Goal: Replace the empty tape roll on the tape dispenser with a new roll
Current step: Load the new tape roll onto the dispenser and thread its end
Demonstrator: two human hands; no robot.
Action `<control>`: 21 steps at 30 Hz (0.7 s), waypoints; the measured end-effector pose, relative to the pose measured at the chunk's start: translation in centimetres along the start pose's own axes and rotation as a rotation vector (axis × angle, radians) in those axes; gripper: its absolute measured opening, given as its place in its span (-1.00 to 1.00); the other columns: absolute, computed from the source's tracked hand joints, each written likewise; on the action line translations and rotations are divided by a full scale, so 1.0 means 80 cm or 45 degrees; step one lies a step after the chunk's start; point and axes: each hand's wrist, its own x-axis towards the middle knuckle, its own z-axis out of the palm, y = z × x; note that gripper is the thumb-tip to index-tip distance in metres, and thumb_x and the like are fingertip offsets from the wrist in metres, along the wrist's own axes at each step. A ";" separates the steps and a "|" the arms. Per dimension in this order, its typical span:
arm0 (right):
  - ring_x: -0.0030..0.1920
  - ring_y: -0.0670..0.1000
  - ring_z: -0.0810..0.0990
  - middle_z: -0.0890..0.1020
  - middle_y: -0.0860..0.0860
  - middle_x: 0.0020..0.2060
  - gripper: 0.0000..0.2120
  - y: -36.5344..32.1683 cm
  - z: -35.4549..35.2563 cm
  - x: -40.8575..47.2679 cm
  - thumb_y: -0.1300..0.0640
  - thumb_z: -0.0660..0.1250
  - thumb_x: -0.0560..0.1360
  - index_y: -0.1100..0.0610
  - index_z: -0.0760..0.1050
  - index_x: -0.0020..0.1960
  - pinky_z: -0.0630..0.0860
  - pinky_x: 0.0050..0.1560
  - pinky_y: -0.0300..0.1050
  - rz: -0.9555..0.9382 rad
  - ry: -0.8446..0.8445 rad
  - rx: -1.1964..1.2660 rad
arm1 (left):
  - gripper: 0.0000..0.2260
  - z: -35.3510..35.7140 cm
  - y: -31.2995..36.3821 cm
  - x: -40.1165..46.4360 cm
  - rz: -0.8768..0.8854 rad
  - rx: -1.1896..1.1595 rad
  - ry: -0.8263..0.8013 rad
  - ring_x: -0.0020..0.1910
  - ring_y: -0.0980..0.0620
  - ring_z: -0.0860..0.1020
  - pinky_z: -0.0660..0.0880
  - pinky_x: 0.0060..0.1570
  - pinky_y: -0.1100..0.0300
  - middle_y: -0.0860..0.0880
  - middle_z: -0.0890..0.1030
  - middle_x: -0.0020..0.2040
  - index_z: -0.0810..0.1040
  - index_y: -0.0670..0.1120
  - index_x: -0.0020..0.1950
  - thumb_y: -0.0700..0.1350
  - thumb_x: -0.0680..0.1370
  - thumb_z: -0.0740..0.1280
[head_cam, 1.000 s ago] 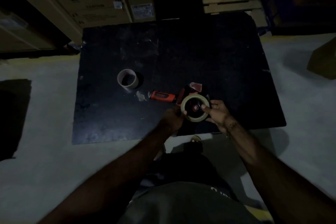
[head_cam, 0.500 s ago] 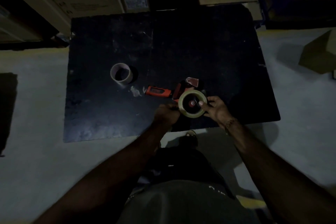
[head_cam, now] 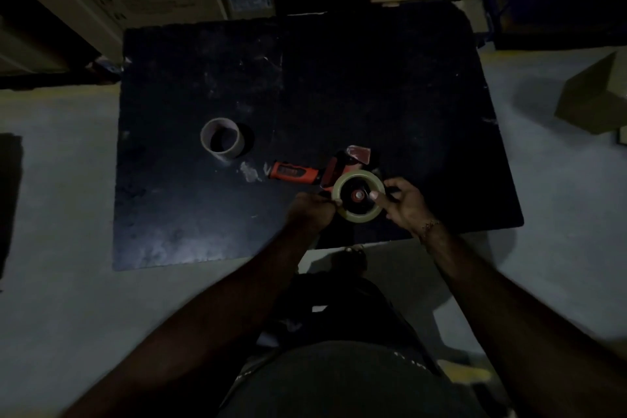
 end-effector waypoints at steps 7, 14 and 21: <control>-0.05 0.04 0.59 0.61 0.07 -0.05 -0.58 -0.006 -0.006 0.005 0.08 0.53 0.53 0.21 0.54 0.30 0.47 -0.06 -0.16 -0.035 -0.010 -0.187 | -0.67 0.020 0.010 -0.004 -0.065 0.004 0.068 0.31 -0.19 0.63 0.52 0.18 0.11 -0.16 0.71 0.12 0.67 -0.24 0.25 0.00 0.65 0.39; 0.02 0.06 0.64 0.63 0.12 0.23 -0.49 -0.001 -0.012 0.005 -0.05 0.52 0.52 0.11 0.49 0.39 0.65 -0.25 -0.06 0.241 -0.114 0.054 | -0.70 0.022 0.012 0.003 -0.102 -0.031 0.032 0.31 -0.22 0.63 0.56 0.18 0.11 -0.26 0.70 0.25 0.67 -0.30 0.23 -0.08 0.66 0.40; 0.07 0.09 0.63 0.58 0.05 0.18 -0.50 -0.019 -0.018 0.018 -0.03 0.51 0.54 0.11 0.48 0.40 0.66 -0.25 0.00 0.248 -0.254 -0.113 | -0.63 0.005 0.001 0.022 0.055 0.338 0.045 0.15 -0.23 0.71 0.62 -0.18 0.13 -0.23 0.68 0.15 0.66 -0.26 0.27 0.01 0.74 0.26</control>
